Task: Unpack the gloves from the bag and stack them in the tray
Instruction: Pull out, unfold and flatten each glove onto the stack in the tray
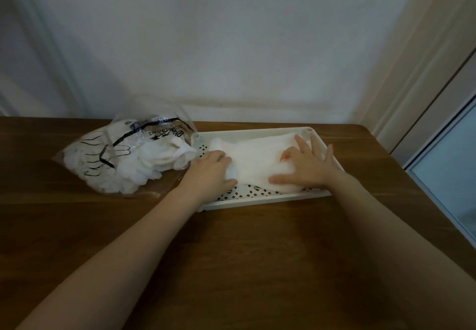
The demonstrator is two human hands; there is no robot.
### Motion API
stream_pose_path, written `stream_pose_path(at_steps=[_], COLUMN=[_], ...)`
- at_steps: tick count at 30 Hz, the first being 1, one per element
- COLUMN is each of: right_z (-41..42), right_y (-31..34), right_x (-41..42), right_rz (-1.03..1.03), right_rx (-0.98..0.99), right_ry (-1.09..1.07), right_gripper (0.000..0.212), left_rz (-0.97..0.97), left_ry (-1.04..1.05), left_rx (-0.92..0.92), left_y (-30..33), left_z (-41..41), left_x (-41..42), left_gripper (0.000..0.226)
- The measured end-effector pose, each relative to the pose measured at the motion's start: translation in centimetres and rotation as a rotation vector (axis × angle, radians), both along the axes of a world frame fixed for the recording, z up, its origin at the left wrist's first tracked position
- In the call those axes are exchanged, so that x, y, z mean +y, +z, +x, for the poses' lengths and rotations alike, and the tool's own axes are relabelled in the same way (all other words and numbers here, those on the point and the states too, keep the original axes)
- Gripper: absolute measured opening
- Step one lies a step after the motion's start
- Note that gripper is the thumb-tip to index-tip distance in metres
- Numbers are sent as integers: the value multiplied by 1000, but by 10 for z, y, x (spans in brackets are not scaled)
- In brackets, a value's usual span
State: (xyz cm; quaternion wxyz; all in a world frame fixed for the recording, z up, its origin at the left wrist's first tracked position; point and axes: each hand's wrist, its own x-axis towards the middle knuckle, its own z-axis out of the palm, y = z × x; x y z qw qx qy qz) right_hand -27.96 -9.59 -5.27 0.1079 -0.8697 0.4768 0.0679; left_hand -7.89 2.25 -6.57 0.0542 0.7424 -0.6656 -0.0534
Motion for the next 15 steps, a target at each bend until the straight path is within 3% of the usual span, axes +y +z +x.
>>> stream_pose_path(at_steps=[2, 4, 6, 10, 13, 15], right_z=[17, 40, 64, 120, 152, 165], right_y=[12, 25, 36, 26, 7, -2], right_x=[14, 34, 61, 94, 92, 88], right_rz=[-120, -197, -183, -161, -124, -229], right_rx=[-235, -708, -942, -743, -552, -434], right_ry=[-12, 34, 192, 466, 452, 486], right_gripper=[79, 78, 62, 25, 46, 55], left_rz=[-87, -340, -611, -931, -984, -962], left_ry=[1, 20, 68, 146, 200, 245], left_rx=[144, 257, 356, 541, 710, 751], left_y=[5, 10, 15, 21, 22, 20], left_z=[6, 13, 21, 41, 54, 64], left_x=[8, 18, 27, 40, 44, 45], left_gripper=[56, 39, 24, 19, 22, 22])
